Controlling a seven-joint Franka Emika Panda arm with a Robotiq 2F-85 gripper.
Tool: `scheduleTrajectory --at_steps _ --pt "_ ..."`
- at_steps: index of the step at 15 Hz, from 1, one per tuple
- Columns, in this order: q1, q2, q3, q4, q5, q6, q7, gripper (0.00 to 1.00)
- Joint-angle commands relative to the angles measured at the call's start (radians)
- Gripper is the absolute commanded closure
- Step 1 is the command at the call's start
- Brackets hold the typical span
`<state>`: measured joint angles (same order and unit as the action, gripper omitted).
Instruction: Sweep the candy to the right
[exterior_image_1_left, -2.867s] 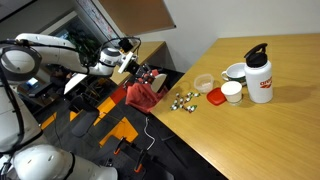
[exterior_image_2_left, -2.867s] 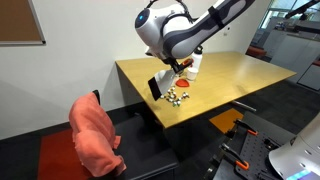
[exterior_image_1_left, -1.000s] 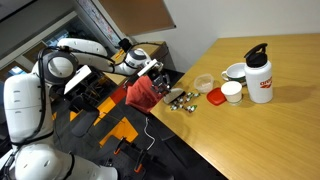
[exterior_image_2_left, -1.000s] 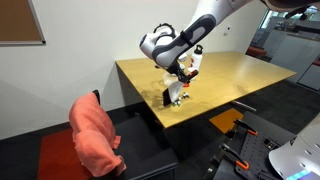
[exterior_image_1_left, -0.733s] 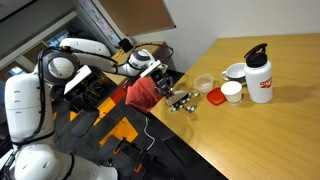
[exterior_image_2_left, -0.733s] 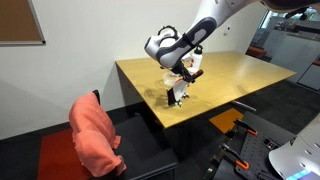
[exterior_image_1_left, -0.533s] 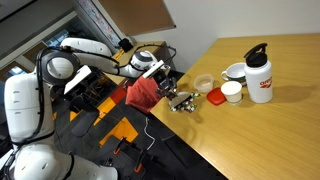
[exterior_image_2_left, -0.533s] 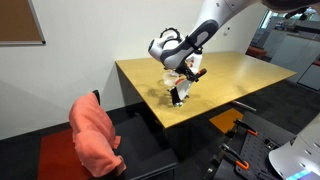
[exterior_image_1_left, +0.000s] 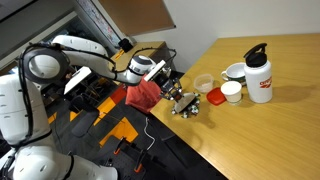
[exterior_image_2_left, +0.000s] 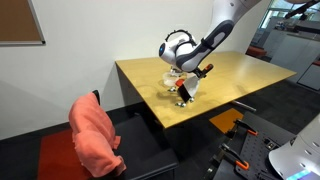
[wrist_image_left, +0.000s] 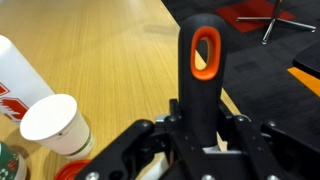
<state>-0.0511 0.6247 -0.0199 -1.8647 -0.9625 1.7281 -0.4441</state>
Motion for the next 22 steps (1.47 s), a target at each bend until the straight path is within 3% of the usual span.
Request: scheduleTrajectory --at_steps 1,4,8,13,22 --pt "-0.013 -0.231 0.036 -0.205 -0.039 0.116 0.022 0.88" --pt "0.003 -0.355 0.066 -0.266 -0.003 0.158 0.005 0.88" --pt "0.036 -0.363 0.098 -0.176 0.118 0.113 -0.006 0.88" --pt "0.077 -0.219 0.088 -0.015 0.196 0.053 0.05 0.88" --pt "0.07 0.049 0.035 0.251 0.381 -0.027 0.221 0.88"
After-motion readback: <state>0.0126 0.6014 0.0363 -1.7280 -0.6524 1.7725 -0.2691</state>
